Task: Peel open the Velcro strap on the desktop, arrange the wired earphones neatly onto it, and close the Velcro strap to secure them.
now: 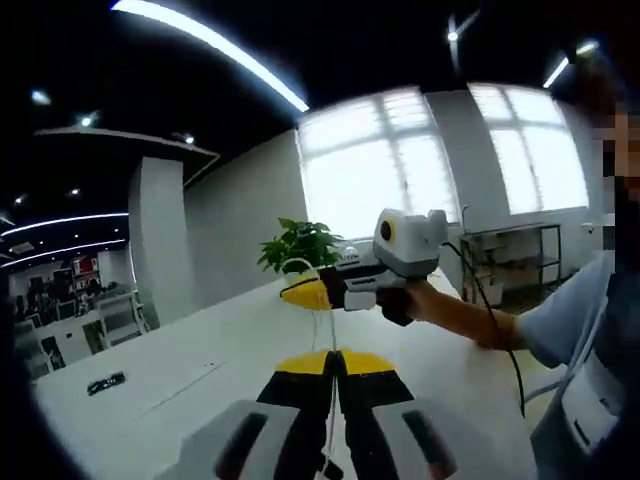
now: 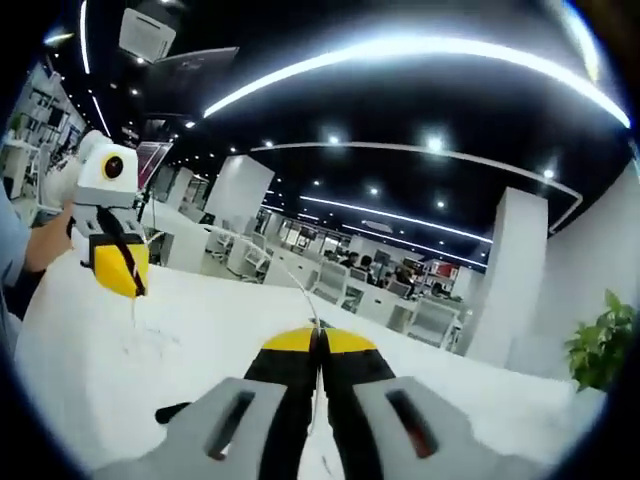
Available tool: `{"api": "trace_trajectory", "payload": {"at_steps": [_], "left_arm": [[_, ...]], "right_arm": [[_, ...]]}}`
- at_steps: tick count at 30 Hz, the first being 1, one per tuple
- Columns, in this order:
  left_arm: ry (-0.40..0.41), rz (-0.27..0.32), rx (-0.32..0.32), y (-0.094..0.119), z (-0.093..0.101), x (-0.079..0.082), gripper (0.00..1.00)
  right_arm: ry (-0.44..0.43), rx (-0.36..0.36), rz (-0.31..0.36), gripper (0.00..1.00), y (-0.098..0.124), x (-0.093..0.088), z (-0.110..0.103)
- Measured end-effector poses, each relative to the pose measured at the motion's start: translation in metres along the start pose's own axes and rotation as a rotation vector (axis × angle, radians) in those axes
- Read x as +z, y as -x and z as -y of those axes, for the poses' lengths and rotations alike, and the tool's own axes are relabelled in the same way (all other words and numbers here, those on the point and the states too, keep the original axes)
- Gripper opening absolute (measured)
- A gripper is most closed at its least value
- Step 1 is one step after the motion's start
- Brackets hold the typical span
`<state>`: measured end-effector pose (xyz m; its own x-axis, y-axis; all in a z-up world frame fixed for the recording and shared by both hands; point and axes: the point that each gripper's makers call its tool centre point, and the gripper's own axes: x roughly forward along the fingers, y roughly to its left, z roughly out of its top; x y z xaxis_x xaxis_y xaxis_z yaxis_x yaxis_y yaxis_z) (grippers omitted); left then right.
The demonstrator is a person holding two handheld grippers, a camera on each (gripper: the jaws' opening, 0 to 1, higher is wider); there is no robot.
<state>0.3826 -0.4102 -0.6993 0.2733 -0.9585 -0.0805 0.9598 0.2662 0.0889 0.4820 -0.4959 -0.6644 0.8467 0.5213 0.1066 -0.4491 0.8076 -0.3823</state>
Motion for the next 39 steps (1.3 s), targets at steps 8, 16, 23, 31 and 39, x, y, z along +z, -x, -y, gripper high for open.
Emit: {"api": "trace_trajectory", "payload": {"at_steps": [8, 16, 23, 31, 39], "left_arm": [[0.007, 0.003, -0.018, -0.002, 0.006, -0.006, 0.06], [0.045, -0.017, 0.039, 0.015, -0.024, -0.039, 0.07], [0.093, -0.012, 0.029, 0.038, -0.030, -0.062, 0.09], [0.037, -0.030, 0.100, 0.055, -0.046, -0.080, 0.11], [0.032, -0.017, 0.085, 0.059, -0.050, -0.084, 0.17]], "right_arm": [[-0.006, 0.013, 0.016, 0.04, -0.001, 0.002, -0.010], [0.001, 0.098, -0.014, 0.04, -0.009, -0.004, -0.030], [0.023, 0.167, -0.019, 0.04, -0.011, -0.005, -0.054], [0.057, 0.275, -0.054, 0.04, -0.016, -0.017, -0.093], [0.088, 0.362, -0.090, 0.04, -0.017, -0.030, -0.123]]}}
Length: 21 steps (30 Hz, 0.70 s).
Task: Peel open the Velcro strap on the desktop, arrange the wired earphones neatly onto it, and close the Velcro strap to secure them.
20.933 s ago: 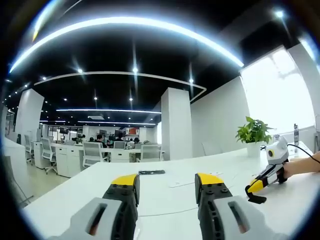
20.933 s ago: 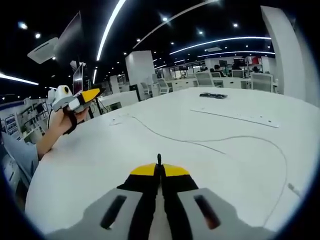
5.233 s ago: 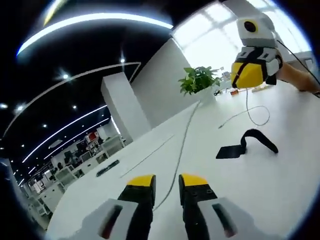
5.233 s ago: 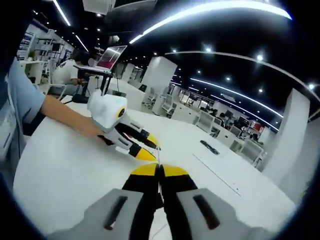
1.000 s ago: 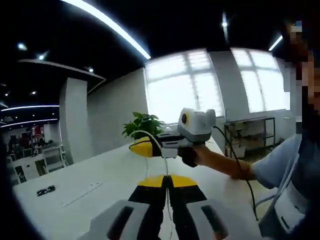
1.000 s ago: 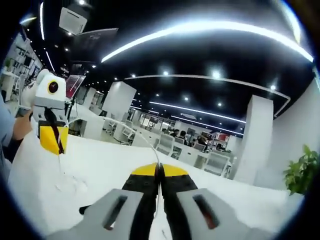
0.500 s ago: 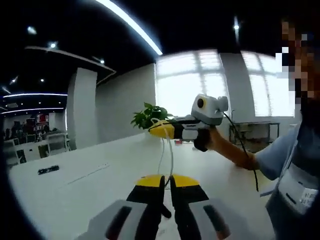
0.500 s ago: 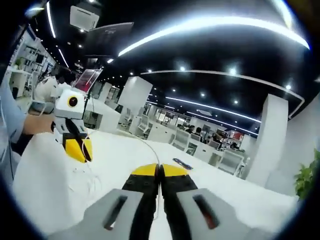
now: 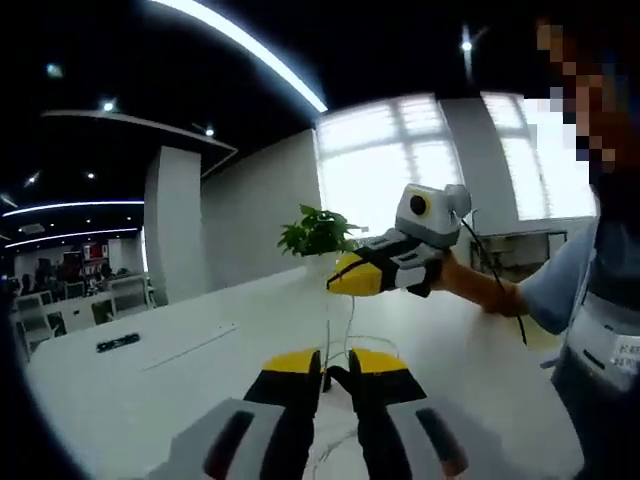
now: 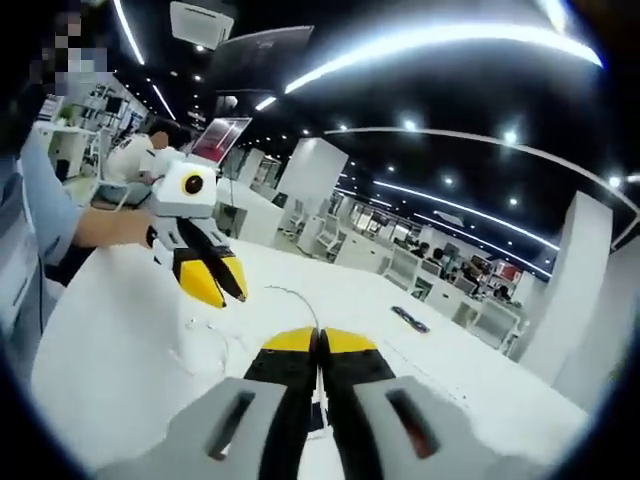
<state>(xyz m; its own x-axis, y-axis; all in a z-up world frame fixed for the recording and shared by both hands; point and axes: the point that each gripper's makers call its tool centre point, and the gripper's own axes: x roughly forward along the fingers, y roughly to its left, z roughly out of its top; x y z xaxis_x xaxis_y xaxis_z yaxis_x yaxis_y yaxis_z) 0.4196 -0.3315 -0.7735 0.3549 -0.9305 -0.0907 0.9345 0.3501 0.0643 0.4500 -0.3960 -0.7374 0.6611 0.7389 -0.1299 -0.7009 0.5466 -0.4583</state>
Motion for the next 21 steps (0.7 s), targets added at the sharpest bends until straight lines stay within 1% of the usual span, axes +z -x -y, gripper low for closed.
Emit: {"api": "trace_trajectory", "payload": {"at_steps": [3, 6, 14, 18, 21], "left_arm": [[0.015, -0.024, 0.000, 0.000, -0.003, -0.010, 0.17], [0.019, -0.042, 0.004, -0.002, -0.004, -0.017, 0.17], [0.029, -0.051, -0.019, -0.004, 0.002, -0.021, 0.17], [0.034, -0.052, -0.023, -0.003, 0.009, -0.022, 0.17], [0.019, -0.057, -0.023, -0.003, 0.015, -0.023, 0.17]], "right_arm": [[0.006, 0.017, -0.022, 0.04, -0.004, -0.007, -0.007], [0.010, 0.033, -0.029, 0.04, -0.005, -0.009, -0.011], [0.052, 0.070, -0.040, 0.04, -0.004, -0.008, -0.020], [0.062, 0.090, -0.070, 0.04, -0.006, -0.014, -0.025], [0.075, 0.109, -0.093, 0.04, -0.005, -0.019, -0.027]]}}
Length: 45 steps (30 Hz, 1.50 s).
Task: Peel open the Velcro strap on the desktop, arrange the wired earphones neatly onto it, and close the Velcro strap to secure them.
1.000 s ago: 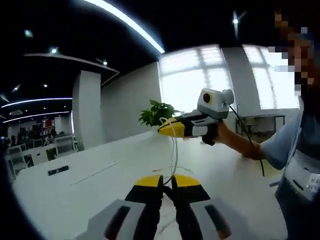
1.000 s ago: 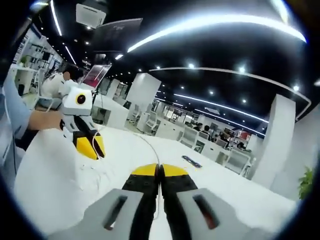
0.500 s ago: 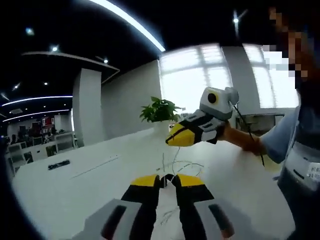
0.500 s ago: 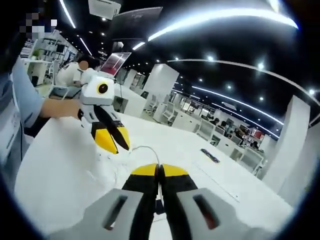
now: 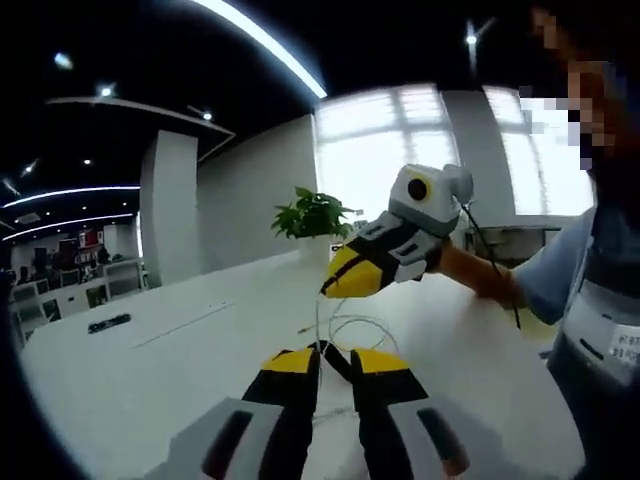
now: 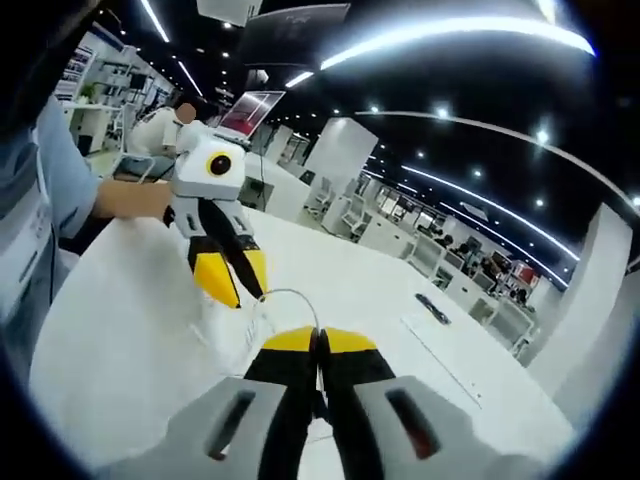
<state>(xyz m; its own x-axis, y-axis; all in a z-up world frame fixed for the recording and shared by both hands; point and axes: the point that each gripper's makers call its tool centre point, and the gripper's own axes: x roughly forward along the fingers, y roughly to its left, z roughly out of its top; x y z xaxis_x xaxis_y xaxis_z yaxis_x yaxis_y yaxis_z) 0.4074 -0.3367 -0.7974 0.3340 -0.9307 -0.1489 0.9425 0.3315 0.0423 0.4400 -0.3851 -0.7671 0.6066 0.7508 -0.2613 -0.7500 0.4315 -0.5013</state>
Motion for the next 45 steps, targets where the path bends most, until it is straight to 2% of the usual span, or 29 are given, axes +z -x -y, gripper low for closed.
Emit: {"api": "trace_trajectory", "payload": {"at_steps": [12, 17, 21, 26, 33, 41, 45], "left_arm": [[-0.046, -0.054, -0.030, -0.008, 0.018, -0.010, 0.18], [-0.005, -0.073, -0.040, -0.007, 0.020, -0.018, 0.20], [0.030, -0.091, -0.029, -0.006, 0.015, -0.025, 0.21], [0.025, -0.077, -0.022, 0.002, 0.014, -0.021, 0.21], [0.041, -0.072, -0.005, 0.009, 0.008, -0.023, 0.22], [0.022, -0.033, 0.044, 0.023, -0.005, -0.011, 0.22], [0.010, -0.027, 0.069, 0.023, -0.011, -0.008, 0.22]], "right_arm": [[-0.008, 0.052, -0.071, 0.04, -0.002, -0.021, -0.003], [-0.015, 0.077, -0.091, 0.04, -0.005, -0.027, -0.007], [-0.063, 0.115, -0.080, 0.04, -0.011, -0.027, -0.015], [-0.102, 0.149, -0.076, 0.04, -0.019, -0.027, -0.027], [-0.119, 0.161, -0.090, 0.04, -0.033, -0.030, -0.038], [-0.125, 0.164, -0.094, 0.04, -0.047, -0.027, -0.048], [-0.115, 0.163, -0.088, 0.04, -0.049, -0.023, -0.050]]}}
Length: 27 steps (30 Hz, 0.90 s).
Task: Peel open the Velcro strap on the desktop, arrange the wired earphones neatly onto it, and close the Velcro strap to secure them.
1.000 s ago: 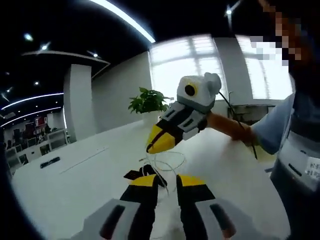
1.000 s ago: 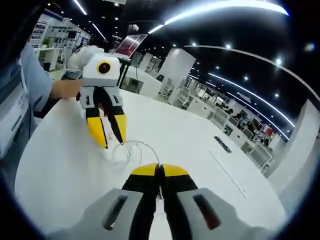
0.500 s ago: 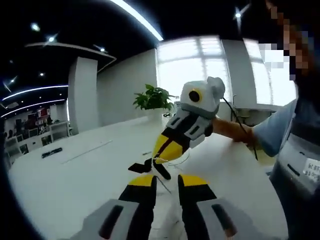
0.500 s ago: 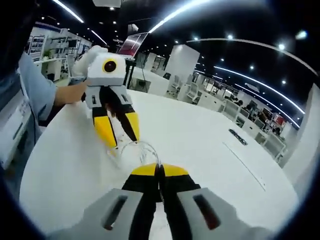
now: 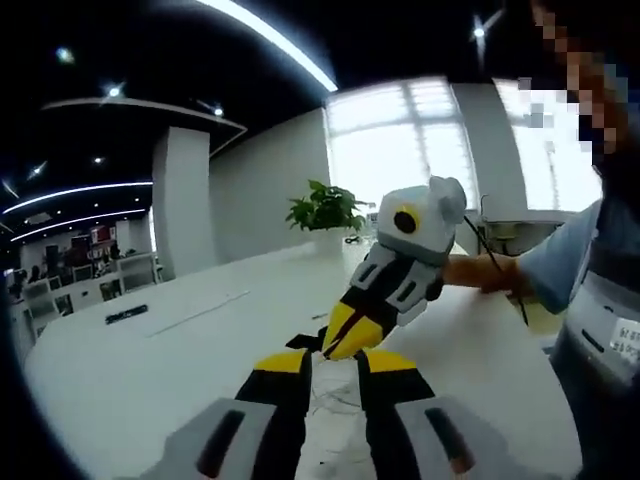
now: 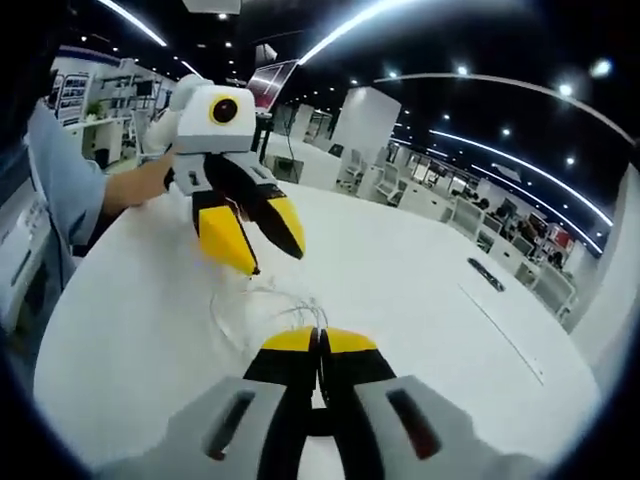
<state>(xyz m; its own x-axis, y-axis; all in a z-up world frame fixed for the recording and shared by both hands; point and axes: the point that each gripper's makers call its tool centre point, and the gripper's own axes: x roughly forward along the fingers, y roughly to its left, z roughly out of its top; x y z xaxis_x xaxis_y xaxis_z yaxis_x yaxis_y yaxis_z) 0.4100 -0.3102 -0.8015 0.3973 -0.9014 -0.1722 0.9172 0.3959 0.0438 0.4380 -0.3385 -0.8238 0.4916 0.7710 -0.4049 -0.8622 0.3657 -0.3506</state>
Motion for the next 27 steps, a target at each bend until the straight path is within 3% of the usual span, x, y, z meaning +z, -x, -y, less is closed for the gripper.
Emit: {"api": "trace_trajectory", "payload": {"at_steps": [9, 27], "left_arm": [[-0.105, -0.051, 0.058, -0.015, -0.008, -0.007, 0.21], [-0.138, -0.094, 0.067, -0.022, -0.010, -0.016, 0.11]], "right_arm": [[0.004, 0.006, 0.031, 0.04, 0.002, 0.010, -0.005], [-0.020, 0.031, 0.056, 0.04, 0.002, 0.014, -0.011]]}}
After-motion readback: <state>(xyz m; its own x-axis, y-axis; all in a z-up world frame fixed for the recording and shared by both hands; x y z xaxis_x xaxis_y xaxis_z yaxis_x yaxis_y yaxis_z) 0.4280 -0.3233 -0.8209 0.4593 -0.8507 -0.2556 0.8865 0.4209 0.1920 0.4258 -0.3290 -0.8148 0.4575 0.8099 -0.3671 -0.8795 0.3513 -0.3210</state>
